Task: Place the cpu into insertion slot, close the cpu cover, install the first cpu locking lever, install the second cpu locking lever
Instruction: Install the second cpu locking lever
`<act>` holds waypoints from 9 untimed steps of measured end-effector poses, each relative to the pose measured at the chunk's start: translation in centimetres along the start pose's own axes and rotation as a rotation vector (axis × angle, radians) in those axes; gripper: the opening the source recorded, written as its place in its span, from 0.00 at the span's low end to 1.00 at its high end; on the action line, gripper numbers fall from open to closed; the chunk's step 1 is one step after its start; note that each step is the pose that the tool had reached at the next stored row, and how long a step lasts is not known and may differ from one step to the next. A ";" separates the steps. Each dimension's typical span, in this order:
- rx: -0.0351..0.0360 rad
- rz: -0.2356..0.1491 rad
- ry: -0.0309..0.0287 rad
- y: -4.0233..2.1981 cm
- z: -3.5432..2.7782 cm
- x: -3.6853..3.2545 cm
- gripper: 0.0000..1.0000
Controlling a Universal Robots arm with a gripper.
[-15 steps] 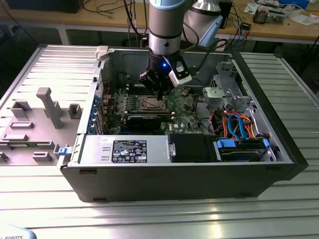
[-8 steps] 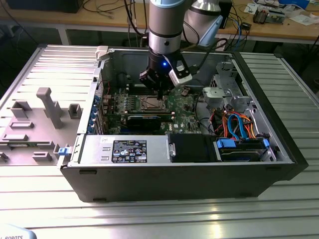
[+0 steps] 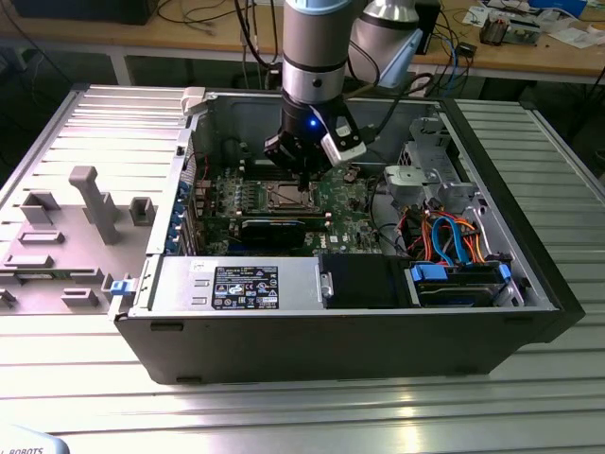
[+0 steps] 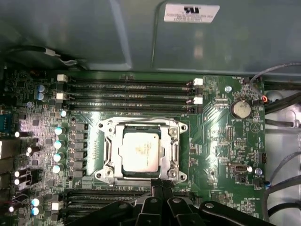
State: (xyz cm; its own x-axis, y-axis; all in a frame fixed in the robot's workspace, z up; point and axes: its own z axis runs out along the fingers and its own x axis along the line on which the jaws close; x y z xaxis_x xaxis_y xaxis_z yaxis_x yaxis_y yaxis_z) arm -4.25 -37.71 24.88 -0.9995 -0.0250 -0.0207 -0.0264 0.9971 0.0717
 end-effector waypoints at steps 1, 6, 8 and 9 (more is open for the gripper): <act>-0.0296 0.001 0.0003 -0.22 -0.01 0.02 0.11; -0.0533 0.004 0.0297 -0.62 0.28 0.08 0.11; -0.0533 0.004 0.0301 -0.64 0.29 0.08 0.11; -0.0533 0.004 0.0301 -0.65 0.29 0.08 0.11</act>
State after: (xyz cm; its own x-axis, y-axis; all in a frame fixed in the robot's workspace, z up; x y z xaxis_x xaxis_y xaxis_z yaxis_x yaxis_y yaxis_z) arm -4.31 -38.34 24.55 -0.9997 -0.0240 0.0097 -0.0226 0.9919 0.1247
